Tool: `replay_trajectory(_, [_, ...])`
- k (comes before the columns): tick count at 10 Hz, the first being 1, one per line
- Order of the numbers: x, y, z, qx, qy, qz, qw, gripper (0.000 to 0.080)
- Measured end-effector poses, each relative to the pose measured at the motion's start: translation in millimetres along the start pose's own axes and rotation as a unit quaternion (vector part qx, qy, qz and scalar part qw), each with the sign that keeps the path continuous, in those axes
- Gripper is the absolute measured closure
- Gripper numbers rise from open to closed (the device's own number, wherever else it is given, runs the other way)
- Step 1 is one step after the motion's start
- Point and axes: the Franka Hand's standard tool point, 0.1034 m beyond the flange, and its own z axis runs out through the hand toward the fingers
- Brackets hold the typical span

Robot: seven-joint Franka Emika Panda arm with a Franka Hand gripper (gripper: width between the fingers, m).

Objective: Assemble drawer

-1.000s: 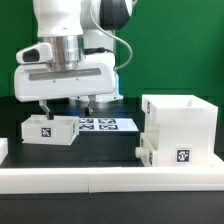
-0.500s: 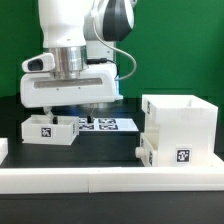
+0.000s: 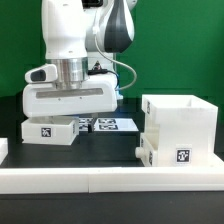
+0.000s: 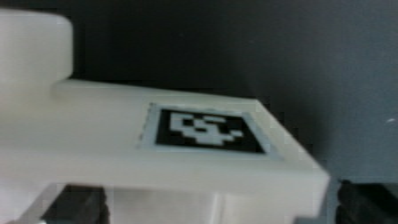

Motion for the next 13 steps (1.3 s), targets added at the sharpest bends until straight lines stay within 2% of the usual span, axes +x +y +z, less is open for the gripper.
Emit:
replay_trajectory(1, [0.0,-1.0,0.4,0.0,0.0,-0.002,1.0,0.0248])
replay_trajectory(2, [0.1,-1.7,0.5,0.0,0.0,-0.003,1.0,0.0248])
replay_trajectory(3, [0.2,-2.4,0.5,0.0,0.0,-0.004,1.0,0.0439])
replay_trajectory(4, [0.1,-2.6,0.6,0.0,-0.001,-0.004,1.0,0.0439])
replay_trajectory(5, [-0.2,-2.7,0.7,0.001,-0.001,-0.007,1.0,0.0622])
replay_trajectory(6, [-0.2,-3.4,0.8,0.001,-0.001,-0.008,1.0,0.0756])
replay_trajectory(8, [2.6,-6.4,-0.1,-0.001,0.003,-0.012,1.0,0.0756])
replay_trajectory(10, [7.8,-16.5,-1.4,-0.001,0.005,-0.023,1.0,0.0756])
replay_trajectory(13, [31.1,-49.3,-12.0,0.007,-0.008,-0.055,0.998,0.0756])
